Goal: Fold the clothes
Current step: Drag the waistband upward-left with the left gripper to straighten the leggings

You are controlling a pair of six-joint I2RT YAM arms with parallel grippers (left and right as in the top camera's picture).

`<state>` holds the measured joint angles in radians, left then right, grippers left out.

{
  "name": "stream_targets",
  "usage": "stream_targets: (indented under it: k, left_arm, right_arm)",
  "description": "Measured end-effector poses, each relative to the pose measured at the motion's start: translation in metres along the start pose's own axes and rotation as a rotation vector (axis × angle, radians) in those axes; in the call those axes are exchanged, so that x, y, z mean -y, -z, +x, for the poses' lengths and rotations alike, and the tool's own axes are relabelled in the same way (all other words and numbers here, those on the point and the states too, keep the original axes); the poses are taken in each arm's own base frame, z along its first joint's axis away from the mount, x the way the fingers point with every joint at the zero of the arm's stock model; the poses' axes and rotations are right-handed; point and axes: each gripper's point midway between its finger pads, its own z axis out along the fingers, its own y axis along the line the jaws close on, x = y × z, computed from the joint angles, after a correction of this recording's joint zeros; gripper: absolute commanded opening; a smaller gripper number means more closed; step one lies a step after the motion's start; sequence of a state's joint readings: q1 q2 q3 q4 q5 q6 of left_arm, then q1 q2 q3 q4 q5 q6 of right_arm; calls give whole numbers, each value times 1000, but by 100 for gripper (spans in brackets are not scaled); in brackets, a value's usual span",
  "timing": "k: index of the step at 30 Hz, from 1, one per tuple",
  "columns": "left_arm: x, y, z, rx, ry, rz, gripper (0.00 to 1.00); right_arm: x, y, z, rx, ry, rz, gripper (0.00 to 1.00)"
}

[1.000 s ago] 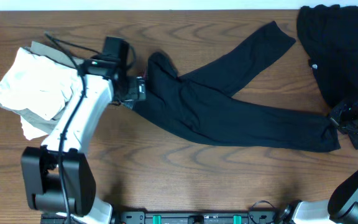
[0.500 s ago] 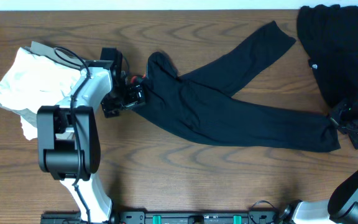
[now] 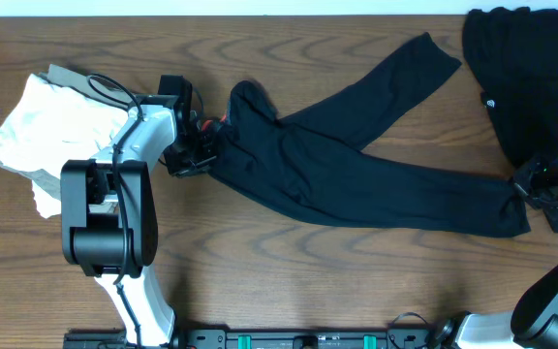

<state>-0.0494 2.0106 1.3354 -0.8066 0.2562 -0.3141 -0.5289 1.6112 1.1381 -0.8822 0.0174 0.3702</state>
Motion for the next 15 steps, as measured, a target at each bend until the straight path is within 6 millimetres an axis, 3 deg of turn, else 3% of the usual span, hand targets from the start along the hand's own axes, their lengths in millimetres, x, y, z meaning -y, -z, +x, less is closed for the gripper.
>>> stream_targets:
  k: [3,6,11,15]
  left_arm:
    - [-7,1,16,-66,15,-30,6]
    - [-24,5,46,-180,64,-112,6]
    - [-55,33,105,-401,135,-290,6]
    - [-63,48,124,-477,156,-351,6]
  right_arm:
    - [0,0,0,0,0,0,1]
    - [0,0,0,0,0,0,1]
    - [0,0,0,1,0,0,1]
    - [0,0,0,2,0,-1,1]
